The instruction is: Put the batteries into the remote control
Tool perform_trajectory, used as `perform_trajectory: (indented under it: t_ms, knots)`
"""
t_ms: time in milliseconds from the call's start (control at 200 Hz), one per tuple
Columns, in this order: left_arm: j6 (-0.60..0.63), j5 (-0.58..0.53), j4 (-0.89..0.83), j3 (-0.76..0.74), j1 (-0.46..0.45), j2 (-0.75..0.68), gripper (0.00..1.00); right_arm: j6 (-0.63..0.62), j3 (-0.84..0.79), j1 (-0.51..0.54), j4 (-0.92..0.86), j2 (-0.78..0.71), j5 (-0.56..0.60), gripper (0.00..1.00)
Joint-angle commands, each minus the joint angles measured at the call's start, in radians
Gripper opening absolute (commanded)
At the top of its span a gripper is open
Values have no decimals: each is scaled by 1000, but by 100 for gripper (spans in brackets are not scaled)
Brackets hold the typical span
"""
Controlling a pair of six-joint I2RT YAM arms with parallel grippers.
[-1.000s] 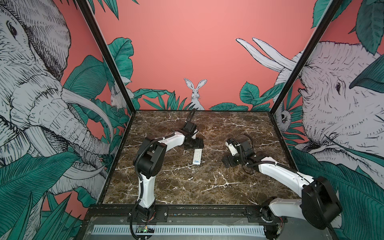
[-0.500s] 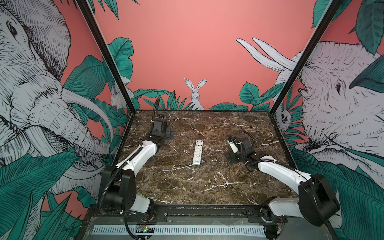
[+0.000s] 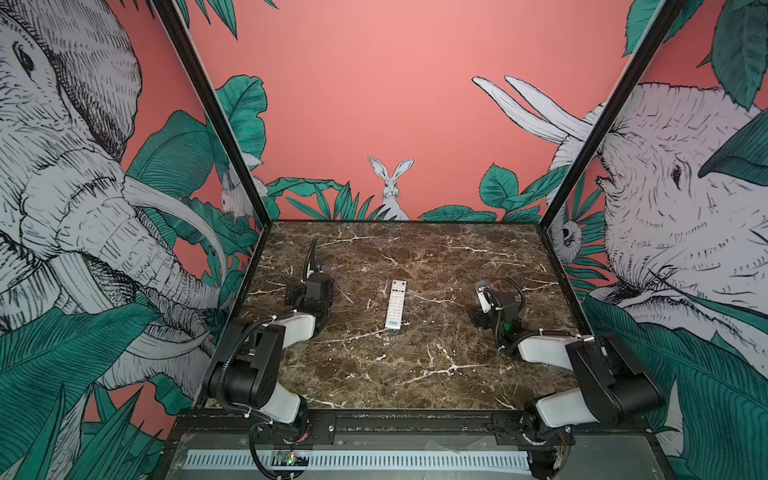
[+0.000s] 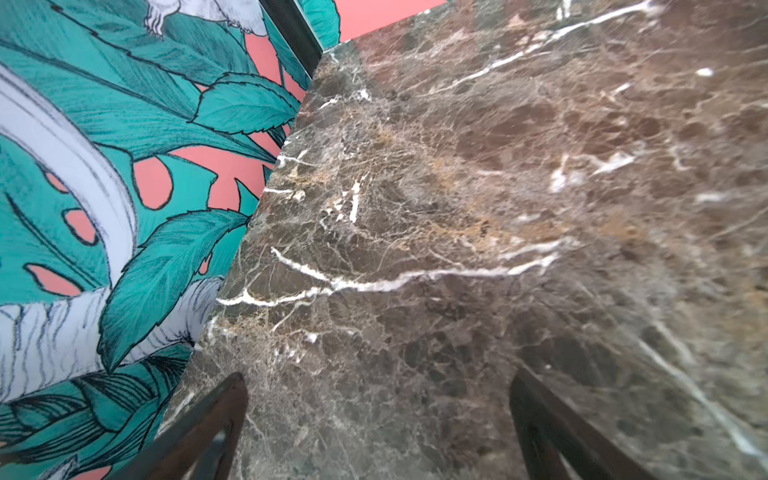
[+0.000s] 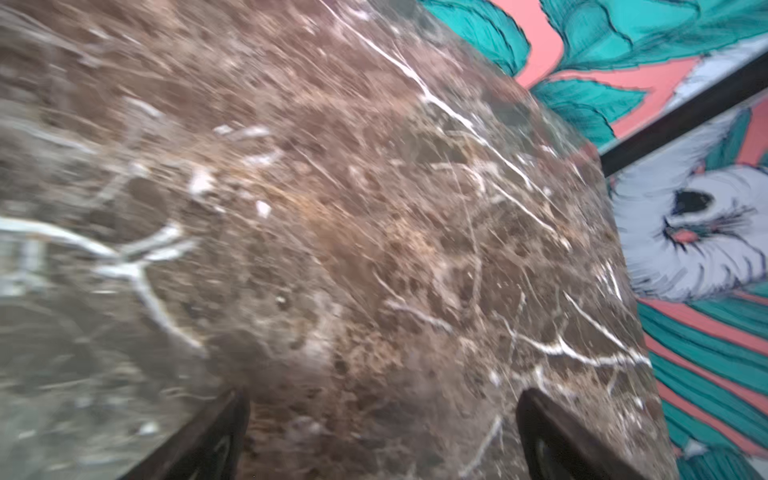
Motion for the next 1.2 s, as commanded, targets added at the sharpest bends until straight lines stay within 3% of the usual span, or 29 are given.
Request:
perform_trajectory:
  t_ms: [0,90,230,305,440,505,575,645,725,1195]
  knots:
    - [34,105,283,-61,49,9,99,17,11,-37,226,-1,18,100]
    - [-11,210,214,-50,101,-10,99,69,17,-94,200,-10,-45,100]
    - [-14,229,228,-58,110,-10,99,177,31,-212,181,12,-175,100]
    - [1,280,267,-77,114,-6,99,209,-4,-260,331,89,-268,100]
    - [37,338,528,-163,117,67,99,234,13,-265,279,79,-224,100]
    - [11,343,384,-137,120,21,99,252,25,-264,251,73,-162,100]
    - [26,346,486,-155,122,56,99,261,18,-265,283,84,-143,99]
    - [11,348,400,-143,124,24,100,258,19,-265,267,78,-143,99]
    - [22,343,465,-152,123,47,100,258,21,-265,266,78,-147,99]
    - [15,344,423,-146,123,32,100,253,24,-265,264,81,-166,99]
